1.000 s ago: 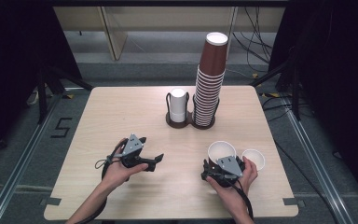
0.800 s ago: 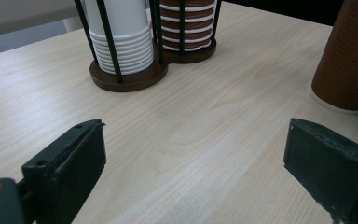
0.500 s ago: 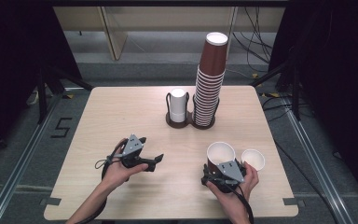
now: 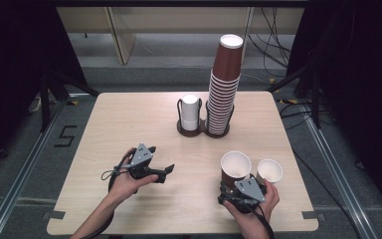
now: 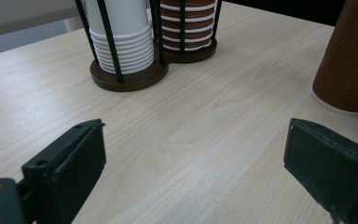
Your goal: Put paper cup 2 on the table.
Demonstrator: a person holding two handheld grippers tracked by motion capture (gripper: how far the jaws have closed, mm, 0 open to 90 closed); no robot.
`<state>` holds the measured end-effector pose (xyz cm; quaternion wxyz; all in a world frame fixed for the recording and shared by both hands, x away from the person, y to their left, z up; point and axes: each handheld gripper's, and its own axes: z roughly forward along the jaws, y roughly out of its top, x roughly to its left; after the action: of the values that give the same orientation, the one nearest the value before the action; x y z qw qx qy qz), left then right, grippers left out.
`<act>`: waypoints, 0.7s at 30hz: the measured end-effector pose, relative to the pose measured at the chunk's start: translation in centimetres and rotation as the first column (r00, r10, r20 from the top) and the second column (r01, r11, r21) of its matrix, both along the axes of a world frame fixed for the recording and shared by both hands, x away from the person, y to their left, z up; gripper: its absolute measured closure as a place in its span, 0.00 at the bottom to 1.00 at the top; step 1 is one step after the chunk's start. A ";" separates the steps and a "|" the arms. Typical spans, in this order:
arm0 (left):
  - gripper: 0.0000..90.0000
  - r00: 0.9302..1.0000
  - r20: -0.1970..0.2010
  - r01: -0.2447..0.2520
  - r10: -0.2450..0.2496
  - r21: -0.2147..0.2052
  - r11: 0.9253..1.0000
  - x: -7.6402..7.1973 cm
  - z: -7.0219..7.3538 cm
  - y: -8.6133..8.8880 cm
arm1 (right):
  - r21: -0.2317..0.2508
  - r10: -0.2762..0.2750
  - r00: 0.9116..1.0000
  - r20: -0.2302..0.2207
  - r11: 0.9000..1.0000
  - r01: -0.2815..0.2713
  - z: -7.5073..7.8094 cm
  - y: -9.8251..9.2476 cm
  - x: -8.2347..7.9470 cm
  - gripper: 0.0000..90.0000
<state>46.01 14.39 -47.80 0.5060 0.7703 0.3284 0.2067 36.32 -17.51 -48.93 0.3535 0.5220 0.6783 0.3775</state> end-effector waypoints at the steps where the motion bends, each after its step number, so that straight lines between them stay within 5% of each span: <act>1: 0.06 1.000 -0.001 0.000 0.000 0.000 1.000 0.0 0.0 0.0 | 0.000 0.000 1.000 -0.008 1.000 0.000 0.0 -0.1 -0.1 0.08; 21: 0.06 1.000 0.001 0.013 -0.013 -0.006 1.000 0.1 -0.5 -0.3 | 0.024 0.017 0.999 -0.041 1.000 -0.016 -0.1 -1.5 -2.3 0.16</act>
<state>46.07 14.05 -48.26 0.5097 0.7708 0.3240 0.2028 33.99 -18.99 -49.06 0.3302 0.5280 0.6853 0.3776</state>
